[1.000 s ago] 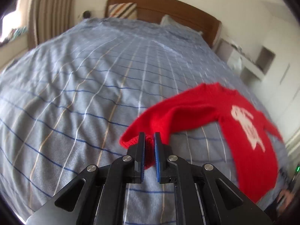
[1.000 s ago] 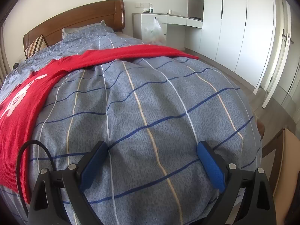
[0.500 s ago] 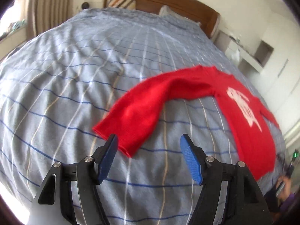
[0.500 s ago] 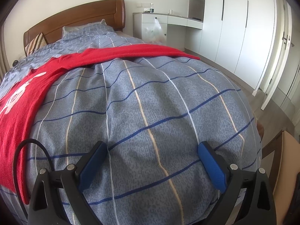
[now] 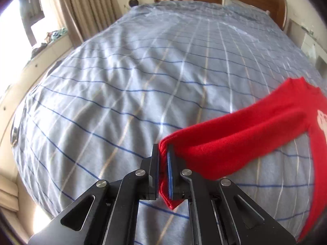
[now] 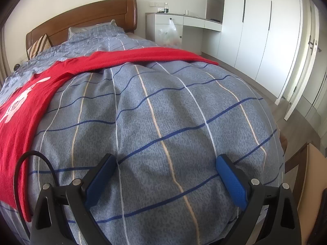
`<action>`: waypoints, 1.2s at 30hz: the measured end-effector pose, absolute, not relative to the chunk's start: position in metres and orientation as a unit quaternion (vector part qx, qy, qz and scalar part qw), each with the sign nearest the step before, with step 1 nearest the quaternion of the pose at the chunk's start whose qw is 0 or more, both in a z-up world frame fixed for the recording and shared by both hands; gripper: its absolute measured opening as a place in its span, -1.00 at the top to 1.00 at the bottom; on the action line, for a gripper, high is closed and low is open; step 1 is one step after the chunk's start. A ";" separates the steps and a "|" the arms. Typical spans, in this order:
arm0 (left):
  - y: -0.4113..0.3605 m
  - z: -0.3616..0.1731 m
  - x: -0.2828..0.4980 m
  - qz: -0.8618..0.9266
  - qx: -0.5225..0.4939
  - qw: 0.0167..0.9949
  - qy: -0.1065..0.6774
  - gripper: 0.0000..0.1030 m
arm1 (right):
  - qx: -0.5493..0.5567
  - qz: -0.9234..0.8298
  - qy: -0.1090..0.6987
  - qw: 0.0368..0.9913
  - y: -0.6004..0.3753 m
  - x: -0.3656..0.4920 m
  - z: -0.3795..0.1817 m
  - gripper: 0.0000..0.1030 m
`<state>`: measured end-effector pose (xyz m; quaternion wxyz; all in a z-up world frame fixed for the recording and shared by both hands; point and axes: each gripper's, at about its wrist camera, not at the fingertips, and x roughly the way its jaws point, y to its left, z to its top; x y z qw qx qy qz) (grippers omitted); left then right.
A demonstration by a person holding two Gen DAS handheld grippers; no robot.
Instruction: Fold small clothes
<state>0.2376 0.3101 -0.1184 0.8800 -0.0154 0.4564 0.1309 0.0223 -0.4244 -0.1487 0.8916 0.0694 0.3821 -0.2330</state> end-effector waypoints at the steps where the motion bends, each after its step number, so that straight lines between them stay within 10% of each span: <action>1: 0.317 -0.120 0.244 0.140 -0.014 0.877 0.459 0.92 | 0.068 -0.233 0.383 0.891 -0.425 0.023 -0.149 -0.90; 13: 0.328 -0.150 0.252 0.163 -0.009 0.865 0.474 0.88 | 0.063 -0.236 0.383 0.891 -0.423 0.023 -0.151 -0.95; 20: 0.323 -0.129 0.209 0.140 -0.035 0.888 0.438 -0.46 | 0.066 -0.241 0.379 0.891 -0.425 0.023 -0.152 -0.98; 36: 0.177 -0.130 0.131 0.054 -0.068 0.928 0.362 -0.83 | 0.039 -0.202 0.313 0.927 -0.395 0.000 -0.118 -0.98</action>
